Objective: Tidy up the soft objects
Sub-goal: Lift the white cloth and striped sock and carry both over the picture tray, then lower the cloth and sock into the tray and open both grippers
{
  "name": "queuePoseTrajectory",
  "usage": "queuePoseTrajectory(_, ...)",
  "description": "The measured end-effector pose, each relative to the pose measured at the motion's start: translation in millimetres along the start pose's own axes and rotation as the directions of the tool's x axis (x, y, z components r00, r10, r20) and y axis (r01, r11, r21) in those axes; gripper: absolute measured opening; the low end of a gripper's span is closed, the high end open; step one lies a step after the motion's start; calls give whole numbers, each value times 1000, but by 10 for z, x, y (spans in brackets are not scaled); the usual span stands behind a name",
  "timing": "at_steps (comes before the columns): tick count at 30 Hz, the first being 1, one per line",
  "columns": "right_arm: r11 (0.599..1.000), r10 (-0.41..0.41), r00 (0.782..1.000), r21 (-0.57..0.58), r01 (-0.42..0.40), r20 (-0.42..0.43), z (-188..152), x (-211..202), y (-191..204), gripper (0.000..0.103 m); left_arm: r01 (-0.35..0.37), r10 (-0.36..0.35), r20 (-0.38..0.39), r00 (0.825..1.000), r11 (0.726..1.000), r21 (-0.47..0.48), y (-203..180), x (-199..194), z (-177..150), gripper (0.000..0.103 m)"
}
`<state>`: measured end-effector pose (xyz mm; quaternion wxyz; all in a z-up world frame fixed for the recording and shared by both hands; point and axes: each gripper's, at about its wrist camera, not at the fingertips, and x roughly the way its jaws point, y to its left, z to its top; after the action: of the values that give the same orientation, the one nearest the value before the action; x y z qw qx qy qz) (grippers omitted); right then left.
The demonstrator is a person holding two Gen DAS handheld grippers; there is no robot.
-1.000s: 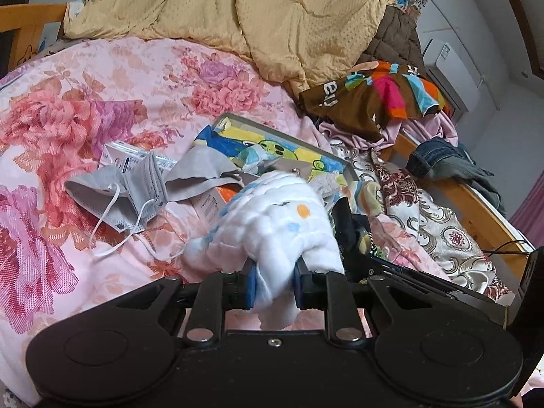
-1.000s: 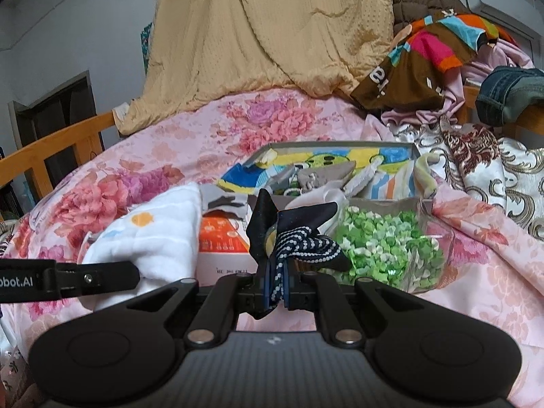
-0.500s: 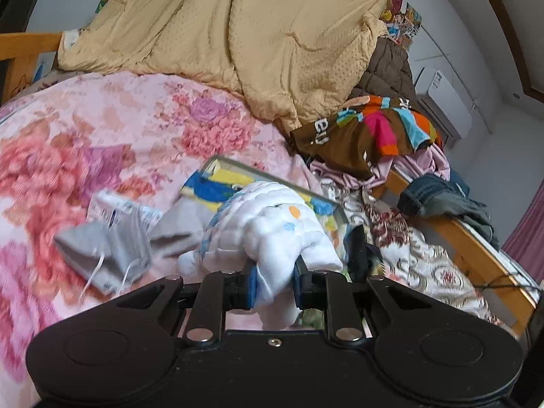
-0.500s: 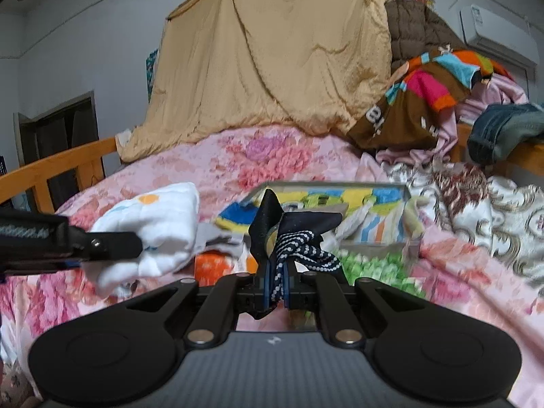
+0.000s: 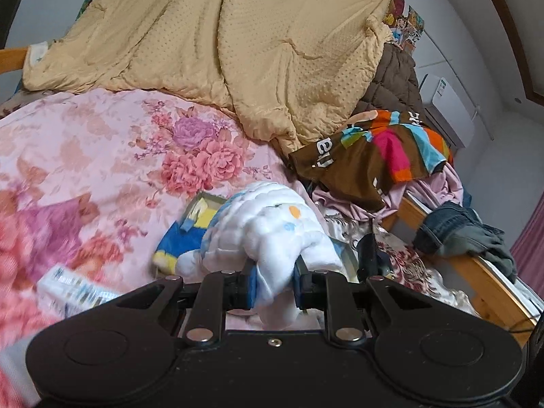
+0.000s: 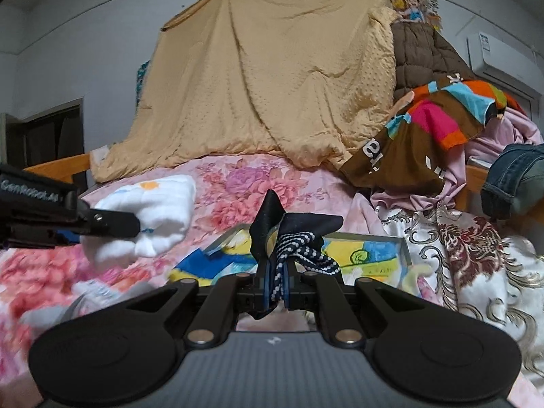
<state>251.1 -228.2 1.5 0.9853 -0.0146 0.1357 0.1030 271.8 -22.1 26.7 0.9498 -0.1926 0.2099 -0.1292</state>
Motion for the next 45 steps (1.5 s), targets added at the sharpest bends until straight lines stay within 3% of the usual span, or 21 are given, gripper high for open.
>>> queuePoseTrajectory(5, 998, -37, 999, 42, 36, 8, 90, 403, -218, 9, 7, -7, -10, 1000, 1000, 6, 16, 523, 131, 22)
queuePoseTrajectory(10, 988, -18, 1000, 155, 20, -14, 165, 732, -536, 9, 21, -23, -49, 999, 999, -30, -1, 1044, 112, 22)
queuePoseTrajectory(15, 973, -15, 999, 229, 21, -30, 135, 971, -816, 9, -21, 21, -94, 995, 1000, -5, -70, 1433, 1, 22)
queuePoseTrajectory(23, 937, 4, 993, 347, 36, -116, 56, 1206, -1154, 11, -49, 55, -142, 988, 998, 43, -147, 1749, -134, 22)
queuePoseTrajectory(32, 930, 40, 976, 365, 42, -214, -46, 1348, -1228, 16, -87, 102, -189, 977, 993, 84, -234, 1848, -211, 27)
queuePoseTrajectory(35, 934, 49, 974, 355, 34, -223, -48, 1350, -1210, 22, -91, 105, -198, 975, 993, 75, -230, 1833, -211, 30)
queuePoseTrajectory(39, 942, 53, 972, 334, 28, -230, -41, 1339, -1188, 39, -105, 116, -203, 972, 992, 66, -211, 1781, -190, 35)
queuePoseTrajectory(45, 954, 37, 972, 296, 35, -233, -2, 1270, -1153, 58, -131, 144, -191, 971, 988, 80, -179, 1612, -95, 49)
